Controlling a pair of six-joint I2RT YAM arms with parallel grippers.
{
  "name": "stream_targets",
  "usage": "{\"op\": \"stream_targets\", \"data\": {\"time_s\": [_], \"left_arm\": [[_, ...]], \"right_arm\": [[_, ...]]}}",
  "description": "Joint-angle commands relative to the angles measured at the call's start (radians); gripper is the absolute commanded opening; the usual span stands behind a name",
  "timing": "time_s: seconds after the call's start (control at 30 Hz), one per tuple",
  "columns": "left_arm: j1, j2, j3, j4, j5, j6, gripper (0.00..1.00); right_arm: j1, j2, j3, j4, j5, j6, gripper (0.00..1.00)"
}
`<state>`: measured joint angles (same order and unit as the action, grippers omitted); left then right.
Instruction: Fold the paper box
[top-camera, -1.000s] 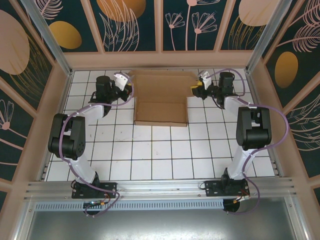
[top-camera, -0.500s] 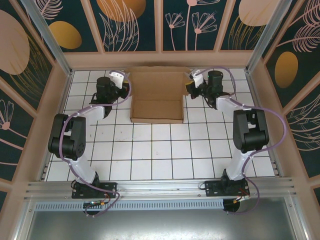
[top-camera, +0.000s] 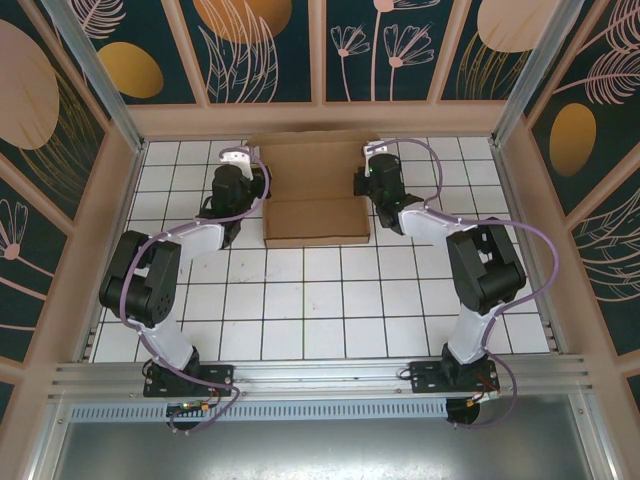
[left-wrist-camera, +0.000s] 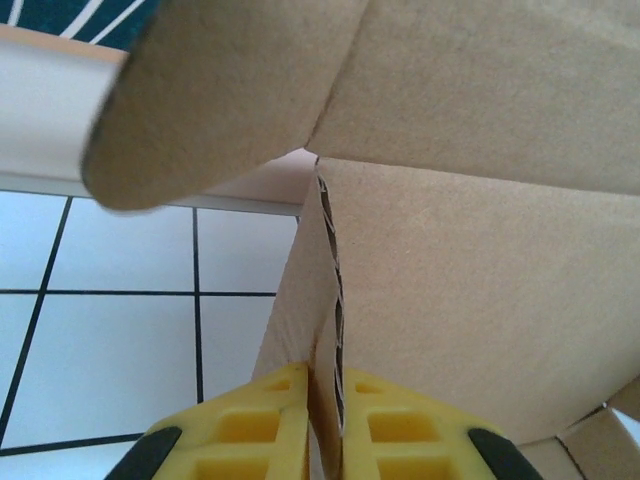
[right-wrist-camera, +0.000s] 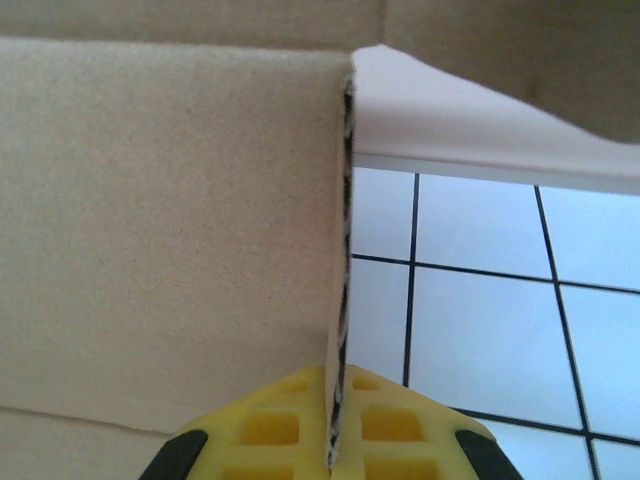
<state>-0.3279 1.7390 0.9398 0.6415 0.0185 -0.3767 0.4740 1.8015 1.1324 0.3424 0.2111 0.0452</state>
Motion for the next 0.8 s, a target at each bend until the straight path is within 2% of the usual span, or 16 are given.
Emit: {"op": "stream_targets", "data": {"time_s": [0.0, 0.3, 0.47, 0.77], "left_arm": [[-0.067, -0.019, -0.014, 0.095, 0.08, -0.1, 0.13], [-0.091, -0.019, -0.064, 0.171, 0.08, -0.139, 0.16], [-0.091, -0.054, -0.103, 0.163, 0.136, -0.106, 0.13], [-0.091, -0.178, -0.232, 0.159, 0.129, -0.068, 0.15]], "right_arm": [[0.068, 0.003, 0.022, 0.107, -0.072, 0.133, 0.0], [0.117, 0.051, 0.047, 0.141, -0.03, 0.228, 0.0], [0.17, 0.057, 0.017, 0.175, -0.013, 0.1, 0.0], [0.2, 0.007, -0.08, 0.235, -0.033, 0.113, 0.0]]}}
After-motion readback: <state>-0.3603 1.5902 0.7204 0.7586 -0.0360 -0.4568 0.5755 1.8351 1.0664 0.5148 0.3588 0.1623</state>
